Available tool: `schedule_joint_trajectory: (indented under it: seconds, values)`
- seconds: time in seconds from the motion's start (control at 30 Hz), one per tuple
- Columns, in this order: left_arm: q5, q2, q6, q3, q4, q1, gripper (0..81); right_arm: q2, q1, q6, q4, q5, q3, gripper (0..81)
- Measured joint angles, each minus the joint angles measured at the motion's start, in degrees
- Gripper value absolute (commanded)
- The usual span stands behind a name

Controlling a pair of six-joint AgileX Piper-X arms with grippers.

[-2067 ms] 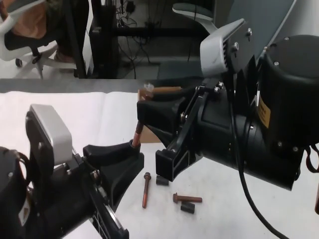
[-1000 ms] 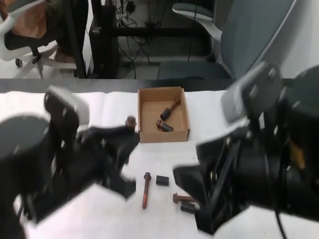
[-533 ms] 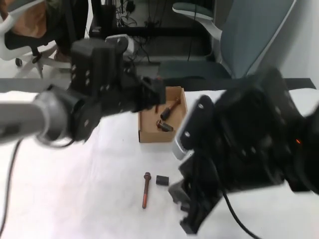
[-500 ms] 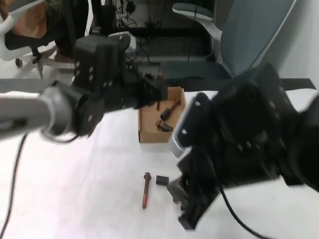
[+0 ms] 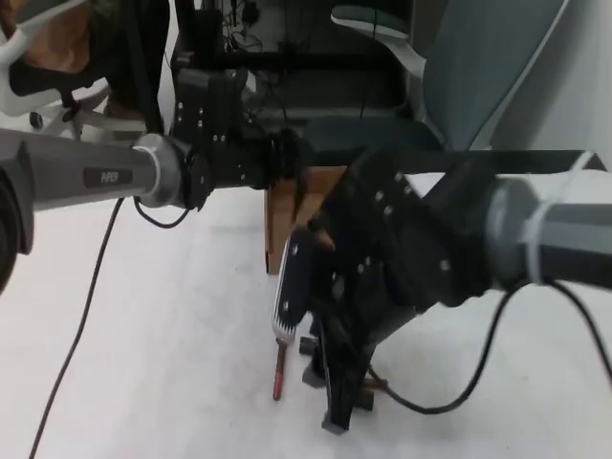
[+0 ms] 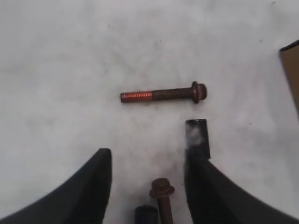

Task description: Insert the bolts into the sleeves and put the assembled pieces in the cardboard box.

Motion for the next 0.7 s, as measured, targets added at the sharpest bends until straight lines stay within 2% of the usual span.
schedule_joint_trajectory:
  seconds: [0.13,0.27,0.37,0.47,0.67,0.7]
  values:
    - [4.0,-1.1,-6.6,-0.5,-0.2,2.2,70.0,4.4,-0.4,-4.4,0.3,1.9,-1.0,46.5]
    - [13.8,-3.4,-11.2,-0.5,-0.4,5.0,70.0,7.8,-0.7,-7.9,-0.3,3.9,-2.3,46.3]
    - [21.8,-5.3,-12.2,-0.6,0.1,6.4,70.0,9.6,-1.1,-8.8,-3.2,6.2,-2.8,46.3]
    - [27.0,-6.9,-11.8,-0.6,2.2,7.0,70.0,10.8,-1.5,-8.9,-4.6,7.6,-3.9,46.3]
    - [30.6,-8.0,-8.8,-0.1,8.2,7.5,70.0,11.4,-2.0,-8.9,-5.9,7.9,-6.4,45.9]
    - [31.2,-8.0,-8.6,0.0,9.0,7.5,70.0,11.6,-2.1,-8.9,-6.0,7.6,-6.8,43.1]
